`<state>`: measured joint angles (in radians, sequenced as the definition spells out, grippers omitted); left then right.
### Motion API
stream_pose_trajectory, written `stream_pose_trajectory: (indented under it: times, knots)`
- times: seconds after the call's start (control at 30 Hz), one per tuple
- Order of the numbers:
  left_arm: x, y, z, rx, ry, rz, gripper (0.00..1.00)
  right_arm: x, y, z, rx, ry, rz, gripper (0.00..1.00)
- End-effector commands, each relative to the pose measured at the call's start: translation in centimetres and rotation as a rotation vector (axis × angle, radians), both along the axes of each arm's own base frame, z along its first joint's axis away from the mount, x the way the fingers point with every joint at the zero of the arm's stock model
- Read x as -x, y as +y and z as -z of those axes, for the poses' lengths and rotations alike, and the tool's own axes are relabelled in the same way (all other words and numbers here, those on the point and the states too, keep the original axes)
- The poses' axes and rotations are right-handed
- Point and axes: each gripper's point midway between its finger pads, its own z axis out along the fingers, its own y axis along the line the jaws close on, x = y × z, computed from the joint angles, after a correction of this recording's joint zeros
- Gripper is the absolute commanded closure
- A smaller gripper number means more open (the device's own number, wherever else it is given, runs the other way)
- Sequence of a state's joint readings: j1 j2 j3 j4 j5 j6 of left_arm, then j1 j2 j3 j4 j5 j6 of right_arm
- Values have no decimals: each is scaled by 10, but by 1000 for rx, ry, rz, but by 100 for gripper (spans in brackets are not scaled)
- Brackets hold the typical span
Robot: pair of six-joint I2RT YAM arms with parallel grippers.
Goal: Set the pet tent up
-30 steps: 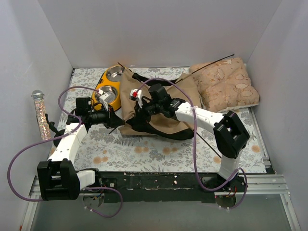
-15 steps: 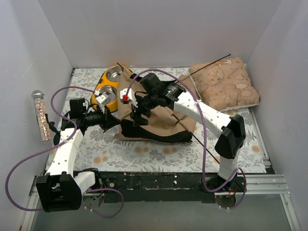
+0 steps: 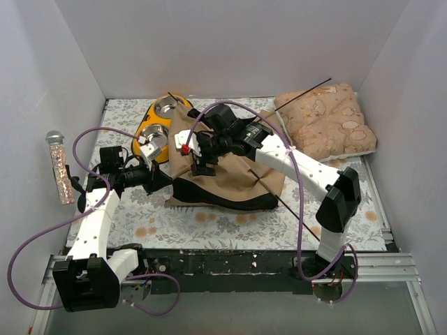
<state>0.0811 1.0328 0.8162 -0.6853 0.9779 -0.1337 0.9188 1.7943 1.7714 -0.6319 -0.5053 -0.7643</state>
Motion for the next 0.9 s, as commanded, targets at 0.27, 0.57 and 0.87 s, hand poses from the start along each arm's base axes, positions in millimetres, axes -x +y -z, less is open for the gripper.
stream_pose_trajectory:
  times: [0.27,0.57,0.87]
  knots:
    - [15,-8,-28,17,-163,87,100,1,65,-3,-130,-134,-206,19]
    - [17,-7,-30,4,-192,88,100,7,64,34,-54,-96,-239,68]
    - [17,4,-24,-15,-214,66,100,-21,21,28,-45,-106,-153,89]
